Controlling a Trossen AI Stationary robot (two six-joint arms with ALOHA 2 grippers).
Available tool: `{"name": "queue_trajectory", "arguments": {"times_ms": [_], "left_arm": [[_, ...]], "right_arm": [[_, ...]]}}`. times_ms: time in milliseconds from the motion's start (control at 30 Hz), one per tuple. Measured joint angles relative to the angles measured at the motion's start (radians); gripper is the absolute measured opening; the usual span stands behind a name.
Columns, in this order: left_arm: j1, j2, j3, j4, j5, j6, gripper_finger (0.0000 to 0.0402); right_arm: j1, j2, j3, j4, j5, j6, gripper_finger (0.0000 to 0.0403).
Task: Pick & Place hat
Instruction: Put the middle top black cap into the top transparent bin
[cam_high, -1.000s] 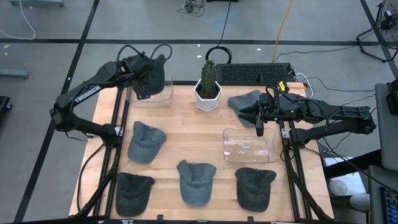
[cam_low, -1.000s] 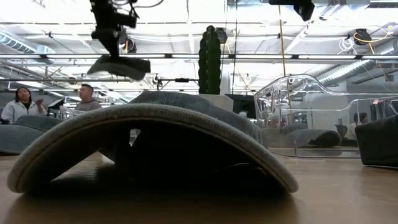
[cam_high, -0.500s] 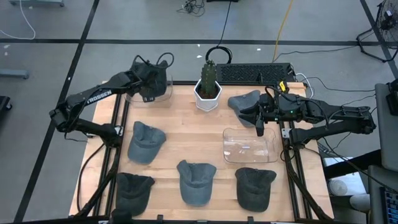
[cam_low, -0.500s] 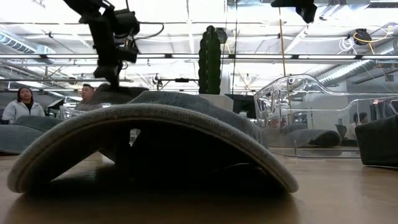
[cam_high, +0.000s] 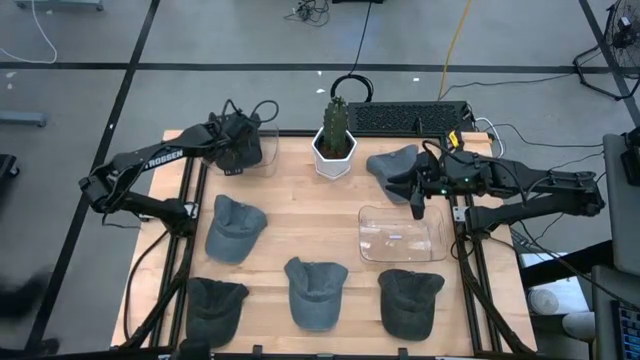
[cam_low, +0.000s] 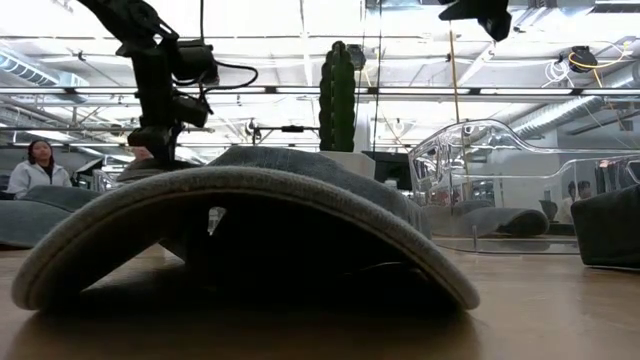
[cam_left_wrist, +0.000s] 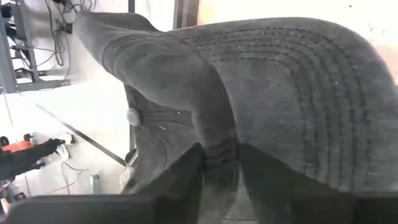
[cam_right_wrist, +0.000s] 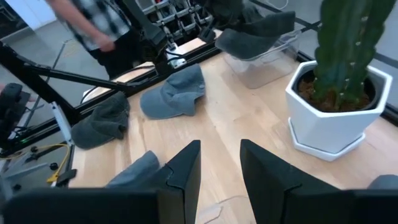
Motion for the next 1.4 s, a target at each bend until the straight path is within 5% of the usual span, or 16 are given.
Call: {"name": "queue_trajectory", "arguments": {"times_ms": [233,467,667,967,1400], "left_arm": [[0.001,0.004,0.003,0.050,0.001,0.025,0.0205],[0.026,0.074,0.005,0.082,-0.002,0.052,0.0204],[0.015,0.101,0.004,0.146,-0.108,0.162,0.0142],[0.016,0.090,0.021,0.154,-0.114,0.166,0.0010],[0.019,0.089,0.022,0.061,-0.031,0.164,0.0132]], "right_arm": [[-0.066,0.000,0.000,0.000,0.001,-0.032,0.0105],[-0.116,0.000,0.000,0.000,-0.004,-0.043,0.0105],[-0.125,0.000,0.000,0.000,-0.005,-0.043,0.0105],[-0.178,0.000,0.000,0.000,-0.005,-0.079,0.0105],[-0.217,0.000,0.000,0.001,-0.006,-0.100,0.0105]]}}
